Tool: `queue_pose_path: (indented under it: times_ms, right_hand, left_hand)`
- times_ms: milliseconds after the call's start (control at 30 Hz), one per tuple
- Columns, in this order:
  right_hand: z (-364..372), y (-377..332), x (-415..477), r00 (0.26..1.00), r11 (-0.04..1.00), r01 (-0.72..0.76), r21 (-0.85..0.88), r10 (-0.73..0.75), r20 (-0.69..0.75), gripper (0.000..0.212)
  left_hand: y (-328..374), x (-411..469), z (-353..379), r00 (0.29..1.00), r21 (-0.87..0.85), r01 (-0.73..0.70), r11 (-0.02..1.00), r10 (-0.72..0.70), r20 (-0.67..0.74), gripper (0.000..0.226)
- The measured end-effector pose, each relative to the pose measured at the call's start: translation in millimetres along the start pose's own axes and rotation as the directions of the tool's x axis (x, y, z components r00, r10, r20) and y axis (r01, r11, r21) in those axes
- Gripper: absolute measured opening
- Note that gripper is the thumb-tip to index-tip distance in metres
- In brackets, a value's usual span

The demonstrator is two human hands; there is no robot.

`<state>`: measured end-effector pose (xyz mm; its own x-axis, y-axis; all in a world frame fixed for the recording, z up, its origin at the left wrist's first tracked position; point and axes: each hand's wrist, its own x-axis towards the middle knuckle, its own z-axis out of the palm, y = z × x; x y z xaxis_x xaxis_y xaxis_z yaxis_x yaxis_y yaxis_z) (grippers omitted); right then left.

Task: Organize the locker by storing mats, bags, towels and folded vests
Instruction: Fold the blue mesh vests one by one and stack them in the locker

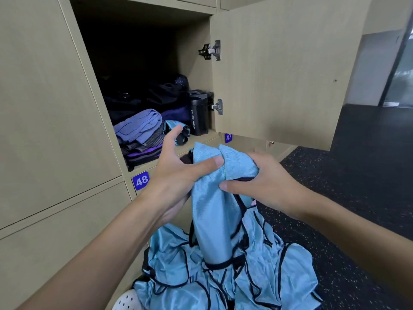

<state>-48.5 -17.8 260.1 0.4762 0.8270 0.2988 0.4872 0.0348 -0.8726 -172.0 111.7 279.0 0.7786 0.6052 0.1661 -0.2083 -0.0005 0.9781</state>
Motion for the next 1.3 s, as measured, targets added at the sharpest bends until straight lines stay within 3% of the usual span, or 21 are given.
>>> queue_pose_path:
  times_ms: [67, 167, 233, 333, 467, 567, 667, 900, 967, 1033, 1100, 1167, 1300]
  right_hand:
    - [0.4, 1.7, 2.4, 0.996, 0.999, -0.026, -0.047, 0.021, -0.091, 0.028]
    - [-5.1, 2.4, 3.5, 0.993, 0.998, -0.062, 0.034, 0.065, -0.097, 0.024]
    - [-8.6, -1.6, 1.7, 0.99, 0.995, -0.07, 0.066, 0.078, -0.116, 0.028]
    - [-9.0, -8.2, 0.6, 0.99, 0.971, -0.074, 0.227, 0.099, -0.099, 0.042]
    - [-6.6, -10.1, -0.4, 0.982, 0.9, -0.068, 0.43, 0.138, -0.132, 0.068]
    - [-7.4, -6.2, -2.0, 0.985, 0.962, 0.012, 0.274, 0.036, -0.169, 0.088]
    - [-6.5, -7.7, -6.3, 0.997, 0.997, 0.061, 0.05, -0.059, -0.055, 0.103]
    - [-8.4, -14.3, -3.1, 0.998, 0.995, 0.002, -0.096, 0.004, 0.055, 0.092]
    - [-8.2, -14.3, -1.5, 0.999, 0.995, -0.023, -0.098, 0.026, 0.034, 0.079]
    - [-9.1, -13.0, -0.2, 1.0, 0.996, -0.027, -0.081, 0.027, 0.0, 0.062]
    - [-11.6, -12.2, 0.4, 0.999, 0.997, -0.027, -0.069, 0.025, -0.022, 0.053]
    - [-13.4, -13.1, -0.2, 0.999, 0.999, -0.044, -0.032, 0.044, -0.005, 0.05]
    - [-14.0, -13.6, -2.0, 0.992, 0.991, -0.102, 0.091, 0.095, 0.078, 0.044]
  left_hand:
    - [4.2, -0.1, -3.0, 1.0, 0.082, -0.007, 0.997, 0.006, 0.005, 0.098]
    - [9.6, 2.8, -13.8, 0.993, 0.438, -0.106, 0.893, 0.116, 0.003, 0.112]
    - [10.5, 1.8, -19.5, 0.996, 0.508, -0.085, 0.857, 0.057, 0.071, 0.124]
    - [5.0, -3.3, -19.0, 0.967, 0.449, -0.029, 0.893, -0.087, 0.237, 0.132]
    - [1.4, -7.1, -13.6, 0.974, 0.332, -0.006, 0.943, -0.07, 0.216, 0.119]
    - [3.2, -5.6, -11.9, 0.993, 0.178, 0.043, 0.983, -0.061, 0.098, 0.109]
    - [4.5, -4.5, -8.3, 0.998, 0.07, 0.061, 0.996, -0.061, -0.011, 0.098]
    - [9.5, -6.4, -6.0, 0.994, -0.09, 0.106, 0.99, -0.109, -0.03, 0.085]
    - [10.0, -6.6, -7.1, 0.995, -0.104, 0.103, 0.989, -0.103, 0.007, 0.093]
    - [8.8, -7.6, -11.1, 0.998, 0.047, 0.04, 0.998, -0.042, 0.048, 0.113]
    - [7.5, -10.1, -15.7, 0.989, 0.365, -0.136, 0.921, 0.106, 0.1, 0.125]
    - [7.4, -14.2, -18.5, 0.953, 0.6, -0.301, 0.741, 0.221, 0.206, 0.125]
    - [6.6, -18.3, -22.1, 0.894, 0.814, -0.447, 0.371, 0.219, 0.391, 0.1]
